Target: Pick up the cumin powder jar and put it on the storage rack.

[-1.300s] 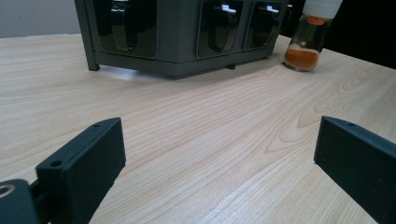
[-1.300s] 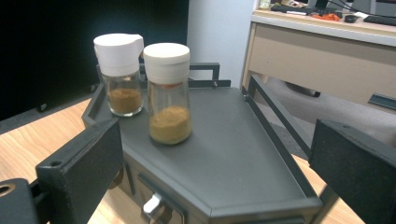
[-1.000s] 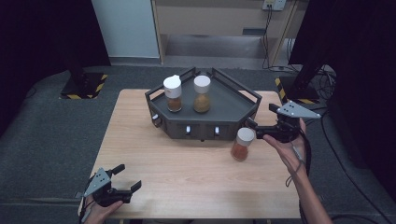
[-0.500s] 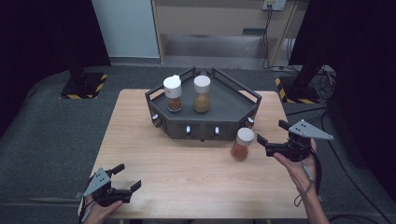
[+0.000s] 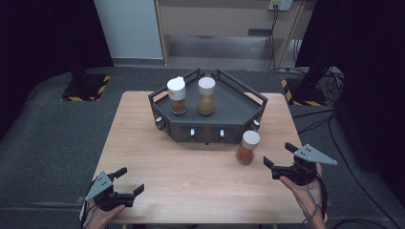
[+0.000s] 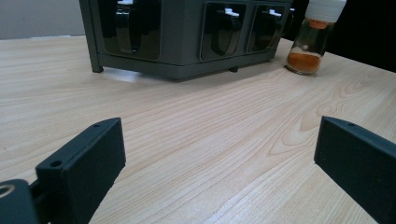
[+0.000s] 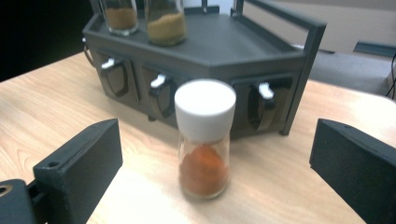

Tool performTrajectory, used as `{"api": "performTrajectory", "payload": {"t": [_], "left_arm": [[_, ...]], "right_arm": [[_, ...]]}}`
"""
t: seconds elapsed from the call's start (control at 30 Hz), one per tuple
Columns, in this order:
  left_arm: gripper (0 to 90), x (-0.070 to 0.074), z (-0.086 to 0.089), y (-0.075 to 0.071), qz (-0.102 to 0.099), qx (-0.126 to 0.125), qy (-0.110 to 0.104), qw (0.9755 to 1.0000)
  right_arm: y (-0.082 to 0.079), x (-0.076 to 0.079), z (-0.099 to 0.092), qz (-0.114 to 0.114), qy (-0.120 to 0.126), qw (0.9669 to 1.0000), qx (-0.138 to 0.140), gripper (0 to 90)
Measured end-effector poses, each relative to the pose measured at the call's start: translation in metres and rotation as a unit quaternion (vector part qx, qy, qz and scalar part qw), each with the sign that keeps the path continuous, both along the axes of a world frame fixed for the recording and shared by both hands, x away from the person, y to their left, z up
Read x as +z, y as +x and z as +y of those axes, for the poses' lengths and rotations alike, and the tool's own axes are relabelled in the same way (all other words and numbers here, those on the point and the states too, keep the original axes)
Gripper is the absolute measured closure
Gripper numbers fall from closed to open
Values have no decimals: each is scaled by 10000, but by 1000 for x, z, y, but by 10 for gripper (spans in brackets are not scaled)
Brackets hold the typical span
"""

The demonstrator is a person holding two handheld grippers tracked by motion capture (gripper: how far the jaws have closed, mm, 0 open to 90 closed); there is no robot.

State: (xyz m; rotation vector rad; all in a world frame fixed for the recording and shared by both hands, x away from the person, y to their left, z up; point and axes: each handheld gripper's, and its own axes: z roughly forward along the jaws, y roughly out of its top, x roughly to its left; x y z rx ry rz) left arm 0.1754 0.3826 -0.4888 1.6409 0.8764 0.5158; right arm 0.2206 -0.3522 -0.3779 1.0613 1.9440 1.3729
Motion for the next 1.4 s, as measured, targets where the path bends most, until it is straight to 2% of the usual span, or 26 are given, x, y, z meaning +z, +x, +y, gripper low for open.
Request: {"api": "performTrajectory", "payload": {"t": [0.2,0.53,0.87,1.4], "left_arm": [[7,0,0,0,0,7,16,10000],[6,0,0,0,-4,7,7,10000],[6,0,0,-1,-8,10,38,10000],[7,1,-1,-1,-12,3,59,10000]], "right_arm": [[-7,-15,1,78,34,10000,16,23],[-24,-29,5,28,17,10000,7,24],[-30,-44,3,50,52,9999,77,23],[-30,-48,3,88,44,9999,77,23]]}}
